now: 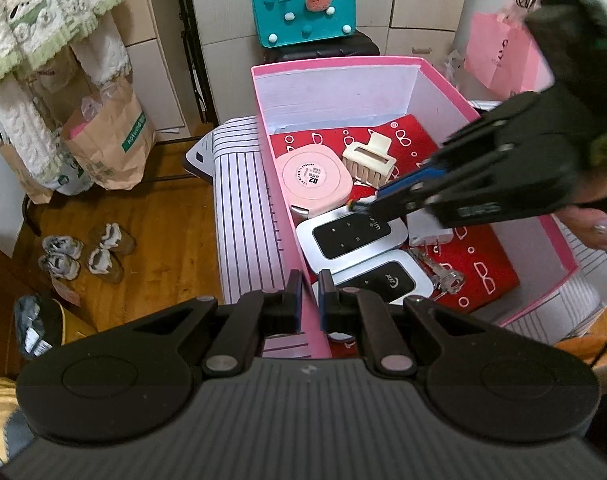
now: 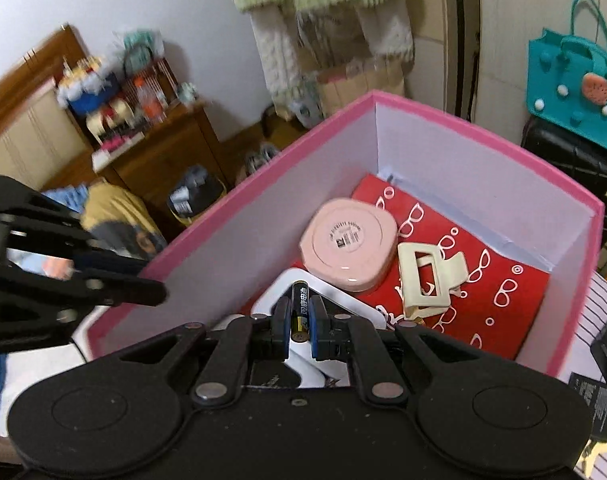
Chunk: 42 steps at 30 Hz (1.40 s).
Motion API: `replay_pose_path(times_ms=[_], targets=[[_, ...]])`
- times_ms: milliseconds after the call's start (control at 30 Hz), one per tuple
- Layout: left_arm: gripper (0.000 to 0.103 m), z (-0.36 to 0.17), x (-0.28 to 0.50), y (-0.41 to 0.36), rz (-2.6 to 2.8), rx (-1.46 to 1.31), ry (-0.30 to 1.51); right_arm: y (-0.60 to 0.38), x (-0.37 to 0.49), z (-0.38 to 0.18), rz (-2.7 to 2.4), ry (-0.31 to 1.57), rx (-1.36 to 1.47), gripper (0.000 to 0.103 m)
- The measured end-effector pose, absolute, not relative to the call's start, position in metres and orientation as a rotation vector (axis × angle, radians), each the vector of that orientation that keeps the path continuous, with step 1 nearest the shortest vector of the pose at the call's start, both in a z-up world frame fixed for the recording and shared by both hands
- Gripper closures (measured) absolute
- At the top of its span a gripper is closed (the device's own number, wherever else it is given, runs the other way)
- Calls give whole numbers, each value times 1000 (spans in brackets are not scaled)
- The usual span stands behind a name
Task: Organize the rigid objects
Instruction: 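Carry the AA battery into the pink box and open the right tool, then withdraw the open right tool from the box to the purple star clip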
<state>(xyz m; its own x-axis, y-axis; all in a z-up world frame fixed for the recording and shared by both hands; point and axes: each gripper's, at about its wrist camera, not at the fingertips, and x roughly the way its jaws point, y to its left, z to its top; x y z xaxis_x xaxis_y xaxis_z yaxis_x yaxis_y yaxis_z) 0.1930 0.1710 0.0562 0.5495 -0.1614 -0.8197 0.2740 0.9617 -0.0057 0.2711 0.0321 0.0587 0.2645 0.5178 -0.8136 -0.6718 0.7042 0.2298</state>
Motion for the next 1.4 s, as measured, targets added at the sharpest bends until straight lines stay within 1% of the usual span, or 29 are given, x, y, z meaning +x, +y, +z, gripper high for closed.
replay_pose_path(times_ms=[200,400,500,600,700,800,1000,1200,1400], targets=[[96,56,189,161,-248,209,945,46,279,41,809,1100,-223,92],[96,56,190,160,-249,216,943,50,282,38,796,1115,-248,91],[96,57,190,160,-248,219,941,51,283,36,798,1128,-246,88],[96,57,191,159,-251,235,941,45,280,43,779,1097,-215,86],[96,57,192,158,-252,235,947,30,274,58,794,1069,-158,81],[96,58,191,158,-252,238,946,10,260,78,792,1005,-138,77],[96,57,190,158,-249,232,941,-34,235,104,738,891,-122,73],[96,57,189,158,-244,233,942,-82,226,112,630,832,-70,69],[96,57,189,159,-238,223,944,-130,224,109,513,808,18,67]])
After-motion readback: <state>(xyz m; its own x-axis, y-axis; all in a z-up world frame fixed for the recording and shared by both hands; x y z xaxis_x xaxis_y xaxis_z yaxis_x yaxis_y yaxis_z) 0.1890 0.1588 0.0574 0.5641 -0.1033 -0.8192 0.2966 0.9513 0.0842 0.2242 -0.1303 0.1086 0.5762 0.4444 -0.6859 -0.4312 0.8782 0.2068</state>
